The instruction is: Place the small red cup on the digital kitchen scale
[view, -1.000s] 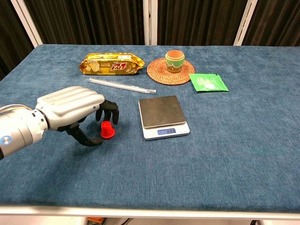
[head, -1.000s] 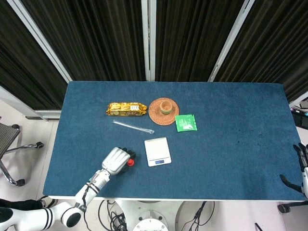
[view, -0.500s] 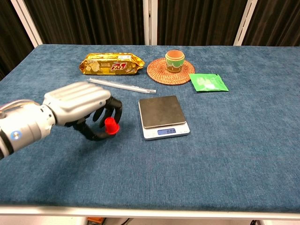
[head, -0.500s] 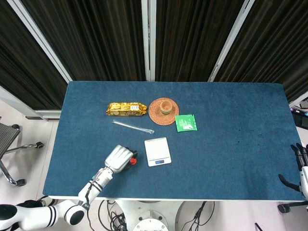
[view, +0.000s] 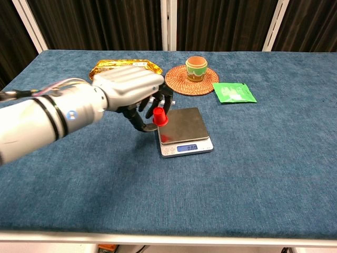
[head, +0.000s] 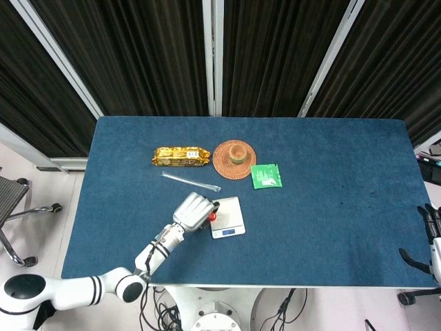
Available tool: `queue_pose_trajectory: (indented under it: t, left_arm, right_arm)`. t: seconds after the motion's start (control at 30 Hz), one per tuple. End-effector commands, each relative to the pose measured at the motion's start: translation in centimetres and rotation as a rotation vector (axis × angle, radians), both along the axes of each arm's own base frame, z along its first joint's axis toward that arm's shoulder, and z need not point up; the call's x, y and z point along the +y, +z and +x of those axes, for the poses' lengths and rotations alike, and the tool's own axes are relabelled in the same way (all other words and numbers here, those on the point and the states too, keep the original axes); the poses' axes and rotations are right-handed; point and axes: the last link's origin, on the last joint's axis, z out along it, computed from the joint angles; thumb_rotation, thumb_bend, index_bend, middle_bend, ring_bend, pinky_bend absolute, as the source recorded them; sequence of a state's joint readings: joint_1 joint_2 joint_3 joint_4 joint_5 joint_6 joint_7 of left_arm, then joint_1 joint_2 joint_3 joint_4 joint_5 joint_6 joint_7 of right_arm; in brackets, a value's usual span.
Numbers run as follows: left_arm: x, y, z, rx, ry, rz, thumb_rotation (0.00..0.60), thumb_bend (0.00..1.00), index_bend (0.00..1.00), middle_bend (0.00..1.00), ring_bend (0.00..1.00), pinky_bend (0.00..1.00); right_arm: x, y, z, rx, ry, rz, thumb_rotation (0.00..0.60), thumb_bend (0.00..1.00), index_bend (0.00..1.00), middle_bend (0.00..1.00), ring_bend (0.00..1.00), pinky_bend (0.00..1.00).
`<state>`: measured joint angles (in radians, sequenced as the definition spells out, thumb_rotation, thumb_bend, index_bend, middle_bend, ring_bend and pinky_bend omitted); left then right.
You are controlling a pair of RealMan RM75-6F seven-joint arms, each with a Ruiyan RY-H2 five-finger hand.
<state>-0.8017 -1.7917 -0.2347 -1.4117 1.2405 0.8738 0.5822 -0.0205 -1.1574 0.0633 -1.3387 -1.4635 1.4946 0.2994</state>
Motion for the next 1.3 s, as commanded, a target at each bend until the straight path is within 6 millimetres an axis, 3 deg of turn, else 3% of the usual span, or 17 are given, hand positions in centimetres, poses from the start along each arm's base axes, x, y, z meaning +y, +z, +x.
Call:
queue_pose_trajectory:
  t: [0.03,0.2,0.4,0.5,0.67,0.9,1.0,1.1,1.2,1.3]
  left_arm:
    - [0.6,-1.5,0.9,0.017,0.006,-0.021,0.600,0.31,0.55,0.60,0.58,0.72]
    - [0.8,-2.7,2.1,0.025,-0.025,-0.010,0.600,0.31,0.54,0.59,0.57,0.72]
    - [1.1,-2.8,2.5,0.007,-0.048,0.019,0.600,0.30,0.50,0.56,0.52,0.69]
    - [1.0,-2.7,2.5,-0.006,-0.063,0.027,0.600,0.29,0.45,0.52,0.48,0.67]
    - [1.1,-3.0,1.9,0.012,-0.045,-0.012,0.600,0.27,0.26,0.37,0.39,0.59]
    - [0.8,-2.7,2.0,0.011,-0.064,-0.002,0.600,0.26,0.18,0.27,0.26,0.49]
    - [0.7,-1.4,2.1,-0.001,-0.076,0.041,0.600,0.25,0.16,0.25,0.24,0.47]
    - [0.3,1.2,1.0,0.003,-0.059,0.119,0.600,0.24,0.15,0.25,0.24,0.47]
    - [-0.7,5.2,-1.3,0.025,-0.025,0.213,0.600,0.23,0.14,0.26,0.24,0.47]
    - [-2.0,9.8,-4.9,0.070,0.025,0.321,0.600,0.23,0.14,0.26,0.24,0.43]
  right_arm:
    - [0.0,0.2,-0.1,0.001,-0.005,-0.005,0.600,0.13,0.00,0.00,0.00,0.00]
    - [-0.1,0.1,-0.3,-0.007,-0.014,0.006,0.600,0.13,0.00,0.00,0.00,0.00]
    - [-0.1,0.0,-0.6,-0.012,-0.023,0.005,0.600,0.13,0.00,0.00,0.00,0.00]
    - [-0.2,-0.1,-0.7,-0.013,-0.022,0.009,0.600,0.13,0.00,0.00,0.00,0.00]
    - [-0.1,-0.2,-0.8,-0.015,-0.029,0.023,0.600,0.13,0.00,0.00,0.00,0.00]
    - [0.2,-0.1,-0.8,-0.019,-0.027,0.007,0.600,0.14,0.00,0.00,0.00,0.00]
    - [0.2,0.1,-0.9,-0.017,-0.027,0.001,0.600,0.14,0.00,0.00,0.00,0.00]
    - [0.1,0.2,-0.9,-0.010,-0.027,-0.001,0.600,0.14,0.00,0.00,0.00,0.00]
    - [0.2,0.3,-0.9,0.050,-0.017,0.030,0.600,0.14,0.00,0.00,0.00,0.00]
    - [0.3,0.9,-0.7,0.124,0.020,0.049,0.600,0.13,0.00,0.00,0.00,0.00]
